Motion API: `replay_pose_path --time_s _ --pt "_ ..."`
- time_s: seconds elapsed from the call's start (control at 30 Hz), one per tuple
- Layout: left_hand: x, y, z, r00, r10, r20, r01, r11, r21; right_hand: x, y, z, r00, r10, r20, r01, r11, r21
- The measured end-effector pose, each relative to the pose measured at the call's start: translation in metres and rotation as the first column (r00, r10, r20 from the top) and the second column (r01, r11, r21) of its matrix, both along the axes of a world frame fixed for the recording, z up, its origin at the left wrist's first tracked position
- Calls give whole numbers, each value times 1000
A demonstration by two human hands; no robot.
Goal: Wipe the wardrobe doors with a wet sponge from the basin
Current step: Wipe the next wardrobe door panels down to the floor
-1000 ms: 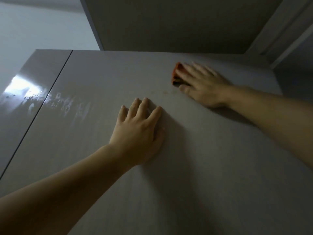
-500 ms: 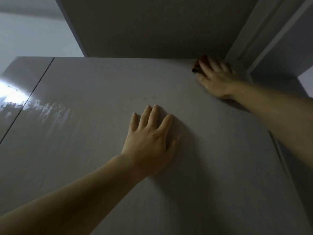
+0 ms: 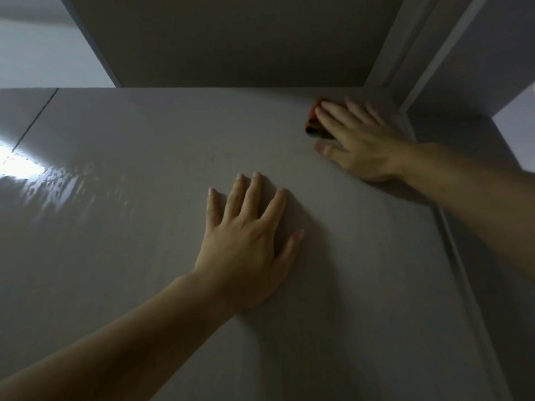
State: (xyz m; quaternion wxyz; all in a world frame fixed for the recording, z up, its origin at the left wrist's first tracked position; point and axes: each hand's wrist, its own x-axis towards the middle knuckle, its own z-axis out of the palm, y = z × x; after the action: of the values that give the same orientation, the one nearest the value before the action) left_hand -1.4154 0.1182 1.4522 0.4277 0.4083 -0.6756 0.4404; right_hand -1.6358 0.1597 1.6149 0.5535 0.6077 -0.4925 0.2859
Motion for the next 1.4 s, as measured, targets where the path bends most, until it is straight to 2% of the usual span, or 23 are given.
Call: replay_pose_path --time_s 0.07,0.2,0.27,0.33,0.4,0.53,0.6,0.67,0.77,0.83,0.9,0.97,1.03,1.17,1.23,1.27,1.33,1.4 --pt "-2 0 0 1000 4 -15 -4 1000 -10 -12 0 9 1000 -10 -10 10 1000 -10" --pt "-5 -2 -1 999 -4 -47 4 1000 -14 -22 4 49 975 27 219 -18 999 -43" --pt "-2 -3 -2 997 -14 -73 13 1000 -18 -21 4 30 983 26 184 -19 999 -42" --pt "0 -3 -3 996 -22 -86 23 1000 13 -28 2 -9 998 35 43 -35 999 -15" --pt "1 -3 -4 996 -27 -90 29 999 24 -39 1 -21 999 21 -30 -21 1000 -3" --pt "1 -2 -4 995 -32 -95 34 999 21 -46 6 36 988 -3 157 4 1000 -6" --pt "1 -2 -5 994 -37 -102 40 999 23 -43 5 37 986 3 166 4 999 -41" --pt "1 -2 -4 995 -39 -96 42 999 29 -43 5 5 995 11 100 -8 999 -32" --pt "1 -4 -5 994 -52 -97 54 998 21 -47 2 -70 988 42 -148 -42 999 6" --pt "0 -4 -5 994 -47 -97 49 999 21 -55 -1 -85 967 38 -252 -36 999 12" --pt "-1 -3 -5 994 -45 -101 47 999 19 -60 -2 -67 985 47 -167 -47 999 3" --pt "-1 -3 -5 994 -42 -102 44 999 12 -59 0 -45 999 43 1 -43 999 -18" --pt "-3 -3 -4 995 -40 -94 41 999 11 -52 3 -51 999 36 35 -35 998 -42" --pt "-1 -6 -4 997 -27 -75 31 998 47 -44 -2 -151 946 78 -316 -79 997 9" --pt "-1 -8 -5 997 -35 -72 38 998 42 -50 -4 -153 926 73 -371 -56 997 57" --pt "-1 -8 -4 996 -48 -72 51 998 33 -49 -4 -139 941 73 -329 -68 997 28" --pt "1 -6 -4 995 -73 -73 75 997 26 -51 -7 -102 990 50 -131 -56 997 -44" --pt "8 -5 -7 994 -86 -66 87 996 22 -45 -6 -84 999 44 32 -43 998 -41"
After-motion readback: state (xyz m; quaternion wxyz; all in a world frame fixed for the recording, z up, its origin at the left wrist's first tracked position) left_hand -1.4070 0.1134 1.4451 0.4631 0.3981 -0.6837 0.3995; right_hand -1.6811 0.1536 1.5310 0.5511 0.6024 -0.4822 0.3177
